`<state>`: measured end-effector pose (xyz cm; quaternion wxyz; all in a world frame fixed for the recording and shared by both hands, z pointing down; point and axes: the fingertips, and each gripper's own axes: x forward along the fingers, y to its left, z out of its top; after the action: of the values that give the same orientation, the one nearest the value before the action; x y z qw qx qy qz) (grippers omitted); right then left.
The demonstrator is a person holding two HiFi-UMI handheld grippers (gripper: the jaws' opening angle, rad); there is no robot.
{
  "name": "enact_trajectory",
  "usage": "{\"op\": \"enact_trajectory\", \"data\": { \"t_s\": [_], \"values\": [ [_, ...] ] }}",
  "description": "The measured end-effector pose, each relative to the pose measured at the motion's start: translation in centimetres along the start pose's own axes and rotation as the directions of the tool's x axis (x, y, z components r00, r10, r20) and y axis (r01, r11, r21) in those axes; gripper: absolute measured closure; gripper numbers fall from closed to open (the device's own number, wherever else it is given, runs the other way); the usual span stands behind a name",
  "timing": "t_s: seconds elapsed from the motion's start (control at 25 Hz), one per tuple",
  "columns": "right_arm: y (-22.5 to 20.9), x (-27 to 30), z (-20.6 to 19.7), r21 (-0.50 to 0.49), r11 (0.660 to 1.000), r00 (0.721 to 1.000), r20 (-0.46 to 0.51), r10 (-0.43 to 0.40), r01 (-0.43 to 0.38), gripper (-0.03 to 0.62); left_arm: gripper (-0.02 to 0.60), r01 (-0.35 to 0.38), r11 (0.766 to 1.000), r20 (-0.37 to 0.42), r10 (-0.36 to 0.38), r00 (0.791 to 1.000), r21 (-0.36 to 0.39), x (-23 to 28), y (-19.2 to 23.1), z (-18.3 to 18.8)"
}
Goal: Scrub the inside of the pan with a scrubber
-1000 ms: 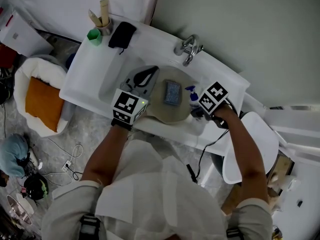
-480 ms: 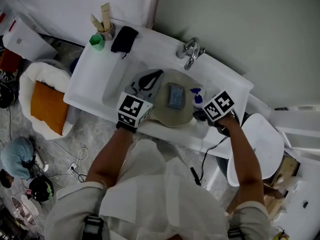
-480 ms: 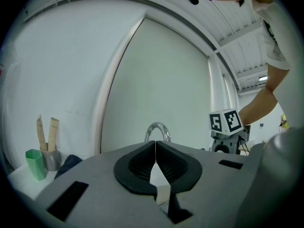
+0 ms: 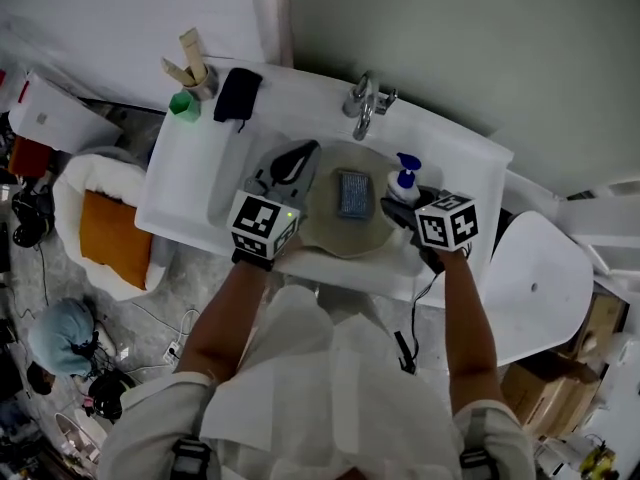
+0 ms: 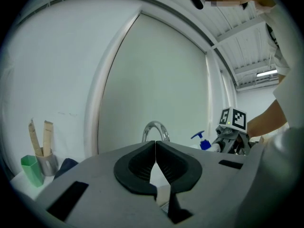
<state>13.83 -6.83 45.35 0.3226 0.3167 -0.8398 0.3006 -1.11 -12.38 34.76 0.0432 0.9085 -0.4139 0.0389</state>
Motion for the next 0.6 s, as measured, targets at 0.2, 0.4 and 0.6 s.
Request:
{"op": "enact_trajectory", "data": {
  "t_s": [0.2,0.4,0.6],
  "values": [
    [-3.4,-0.7,2.7,0.014,0.998,0.973,0.226,-0.056,0.054,0.395,0.565,0.011,1.0,-0.035,-0.01,0.999,0.025,1.1,-0.6,-0.6],
    [-7.7,-0.3,4.9,0.024,0.993,0.922,0.369,-0.115,0.115,0.395,0.565,-0.003,1.0,-0.065,0.005,0.998,0.03,2.3,-0.7,-1.4],
    [-11.9,0.9,6.9,0.025,0.983,0.88,0.44,-0.176,0.184,0.395,0.565,-0.018,0.999,-0.092,0.021,0.996,0.027,3.6,-0.6,-2.4]
  ]
}}
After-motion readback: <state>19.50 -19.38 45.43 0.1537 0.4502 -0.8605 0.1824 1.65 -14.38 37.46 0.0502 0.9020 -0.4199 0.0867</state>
